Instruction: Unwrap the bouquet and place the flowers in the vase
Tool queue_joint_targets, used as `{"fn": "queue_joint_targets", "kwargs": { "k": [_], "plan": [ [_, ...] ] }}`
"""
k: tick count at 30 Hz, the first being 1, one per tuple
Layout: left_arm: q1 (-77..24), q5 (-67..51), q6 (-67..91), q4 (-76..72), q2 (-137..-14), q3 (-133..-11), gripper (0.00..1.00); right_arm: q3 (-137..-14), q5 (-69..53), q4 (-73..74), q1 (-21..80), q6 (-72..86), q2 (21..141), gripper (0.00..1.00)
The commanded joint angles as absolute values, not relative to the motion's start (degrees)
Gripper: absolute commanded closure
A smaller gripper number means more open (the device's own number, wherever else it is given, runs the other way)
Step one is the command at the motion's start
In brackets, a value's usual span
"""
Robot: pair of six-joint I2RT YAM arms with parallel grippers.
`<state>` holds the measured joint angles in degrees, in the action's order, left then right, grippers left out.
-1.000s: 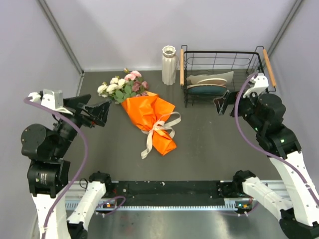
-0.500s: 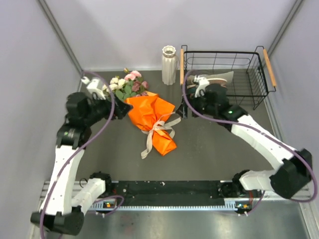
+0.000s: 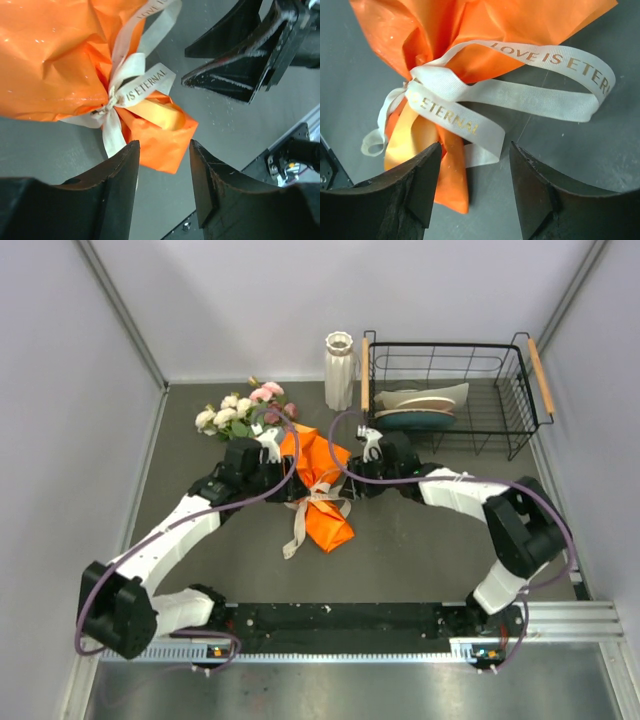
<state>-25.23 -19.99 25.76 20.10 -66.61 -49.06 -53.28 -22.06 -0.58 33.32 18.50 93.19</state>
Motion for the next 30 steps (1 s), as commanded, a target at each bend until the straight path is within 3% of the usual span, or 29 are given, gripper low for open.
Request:
{"fn": "queue_joint_targets", "kwargs": {
  "k": [1,5,10,13,16,17,21,30],
  "plan": [
    [-25.31,-16.35,29.53,11.96,-69.86,-47.90,0.52,-54.40,-24.53,-11.24,33.75,15.12,96.85,0.39],
    [-25.23,-13.72,33.04,7.22,-68.13,-44.13,0.58,-58.53,-28.99,-13.87,34.54,13.89,102.47,0.33],
    [-25.31,-9.76,34.72,5.28,-60.57,-38.25,0.52,-63.09,-27.08,-15.55,35.60,12.13,108.45,0.28],
    [-25.31,-9.67,34.54,6.85,-58.63,-37.18,0.50,-66.52,-27.24,-14.07,35.60,11.34,110.56,0.36],
    [-25.31,-9.84,34.02,8.17,-57.57,-36.83,0.50,-65.22,-27.68,-15.29,35.68,10.29,108.91,0.53],
    [-25.31,-9.84,33.75,8.52,-57.31,-36.91,0.50,-64.87,-27.51,-14.86,35.60,10.11,108.29,0.68],
    [-25.31,-10.20,33.40,9.14,-56.25,-36.74,0.48,-63.46,-29.96,-14.50,35.60,10.36,104.33,1.00],
    [-25.22,-11.34,34.36,9.58,-58.44,-37.79,0.43,-64.16,-32.26,-10.75,35.60,16.08,99.24,1.00]
  ]
}}
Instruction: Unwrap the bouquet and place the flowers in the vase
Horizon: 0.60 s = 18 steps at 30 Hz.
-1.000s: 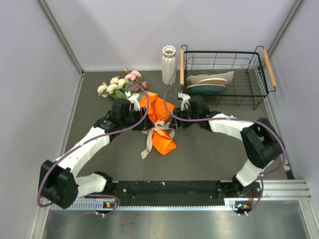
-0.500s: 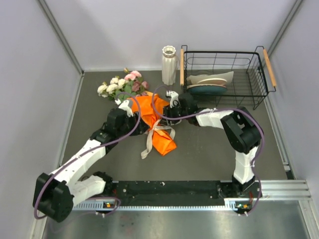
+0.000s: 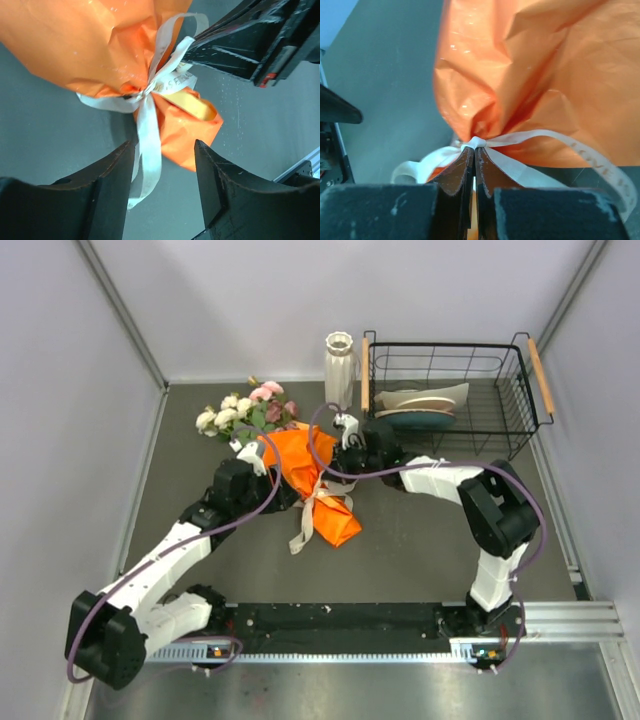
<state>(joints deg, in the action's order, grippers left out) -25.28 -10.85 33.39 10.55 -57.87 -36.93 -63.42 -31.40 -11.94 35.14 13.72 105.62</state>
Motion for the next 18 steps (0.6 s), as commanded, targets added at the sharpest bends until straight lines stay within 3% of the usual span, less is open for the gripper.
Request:
{"fn": "queue_joint_targets", "kwargs": {
  "k": [1,7,15,18],
  "plan": [
    [-25.22,-11.34,34.54,9.49,-58.53,-37.88,0.41,-64.68,-31.65,-9.42,35.68,16.26,98.62,1.00],
    [-24.79,-12.83,36.73,7.48,-59.94,-38.41,0.31,-66.18,-28.74,-3.17,38.14,15.82,94.49,1.00],
    [-23.82,-14.86,39.72,3.25,-65.28,-37.35,0.31,-71.01,-26.37,2.28,38.85,14.85,97.29,1.00],
    [-22.51,-10.38,41.30,8.51,-69.43,-38.85,0.34,-71.80,-29.44,2.20,38.76,15.81,98.26,1.00]
  ]
}}
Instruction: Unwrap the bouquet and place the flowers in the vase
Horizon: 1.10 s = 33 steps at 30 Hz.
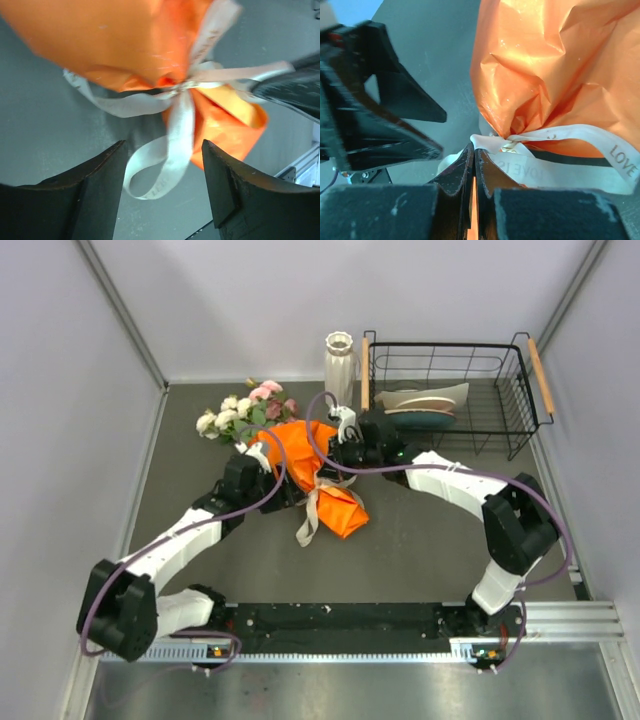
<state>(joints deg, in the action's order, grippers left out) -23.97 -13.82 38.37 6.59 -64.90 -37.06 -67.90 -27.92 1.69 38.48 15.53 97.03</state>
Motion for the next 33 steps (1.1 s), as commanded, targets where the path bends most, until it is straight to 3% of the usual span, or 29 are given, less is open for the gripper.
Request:
{"fn": "queue_joint_targets", "kwargs": {
  "k": [1,3,7,11,20,29,31,33],
  "plan": [
    [-19.89,-10.63,44.27,8.79,-69.78,-37.89,0.37,-71.89,-30.05,2.20,38.85,15.99,98.35,1.00],
    [-16.63,-13.79,48.84,3.19,-67.95,-31.25,0.42,-71.28,-29.80,2.02,38.85,16.43,98.09,1.00],
    [-12.74,-15.03,60.88,-10.78,-64.42,-21.63,0.34,-70.84,-29.35,2.02,38.93,16.17,97.74,1.00],
    [-12.57,-18.63,65.65,-11.26,-71.86,-24.34,0.34,-70.84,-29.71,1.58,38.85,16.26,97.12,1.00],
    [-15.73,-15.65,78.30,-11.60,-84.36,-30.93,0.47,-69.87,-29.44,0.44,39.29,16.87,97.03,1.00],
    [-18.37,-12.92,94.12,-18.79,-92.98,-26.81,0.56,-69.35,-29.00,-1.23,39.90,17.23,96.77,1.00],
    [-18.72,-11.96,94.75,-20.21,-94.30,-26.37,0.67,-69.17,-28.65,-1.40,40.17,17.23,96.86,1.00],
    [-18.20,-11.08,93.00,-23.53,-95.36,-25.76,0.95,-68.91,-28.48,-1.84,40.25,17.49,97.03,1.00]
  ]
}}
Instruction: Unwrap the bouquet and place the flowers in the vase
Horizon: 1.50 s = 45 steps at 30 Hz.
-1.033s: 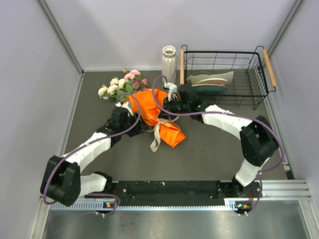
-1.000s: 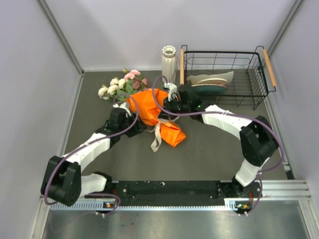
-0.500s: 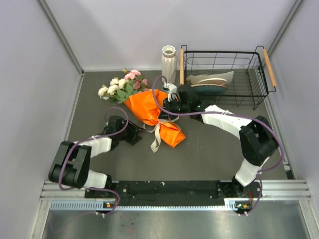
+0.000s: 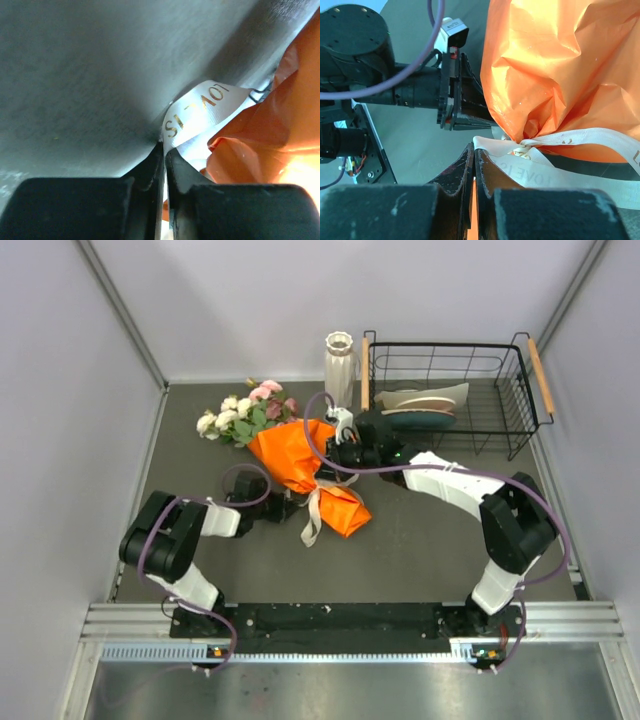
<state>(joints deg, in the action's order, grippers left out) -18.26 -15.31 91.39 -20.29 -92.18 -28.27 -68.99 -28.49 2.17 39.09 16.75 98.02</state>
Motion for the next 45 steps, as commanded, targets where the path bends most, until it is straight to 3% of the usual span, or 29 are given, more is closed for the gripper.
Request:
{"fn": "queue_joint_targets", "kwargs": {
  "k": [1,4,12,16,21,22,29,35,43,45],
  "plan": [
    [-18.02,-10.47,92.12,-24.16,-95.10,-24.53,1.00,-68.82,-28.48,-1.85,40.34,17.58,97.12,1.00],
    [-17.49,-6.27,86.15,-23.22,-89.23,-22.25,1.00,-68.29,-27.95,-1.41,40.60,17.75,97.47,1.00],
    [-17.93,11.95,65.94,-1.15,-55.65,-25.31,1.00,-66.97,-28.30,-0.70,41.48,16.44,98.52,0.97],
    [-17.93,7.05,62.32,-0.26,-54.75,-27.86,1.00,-68.81,-27.52,1.30,41.92,17.92,100.81,0.78],
    [-17.93,2.90,59.42,5.00,-56.87,-30.41,1.00,-66.64,-19.18,6.59,41.92,14.51,97.14,0.36],
    [-17.93,2.99,58.98,5.36,-56.78,-30.67,1.00,-64.97,-17.86,6.59,41.84,13.63,95.90,0.32],
    [-17.93,0.26,56.87,4.92,-56.86,-32.69,1.00,-48.09,-28.13,-11.94,43.06,8.88,92.98,0.32],
    [-17.93,1.05,56.69,7.03,-55.73,-32.53,1.00,-56.07,-14.87,-5.80,49.20,2.29,101.77,0.38],
    [-17.93,0.26,57.39,6.33,-54.93,-31.20,1.00,-54.57,-3.87,-10.99,52.73,-1.56,105.64,0.37],
    [-17.93,-1.58,57.57,6.33,-55.19,-31.29,1.00,-55.10,-2.38,-10.12,53.78,-2.63,107.14,0.41]
  ]
}}
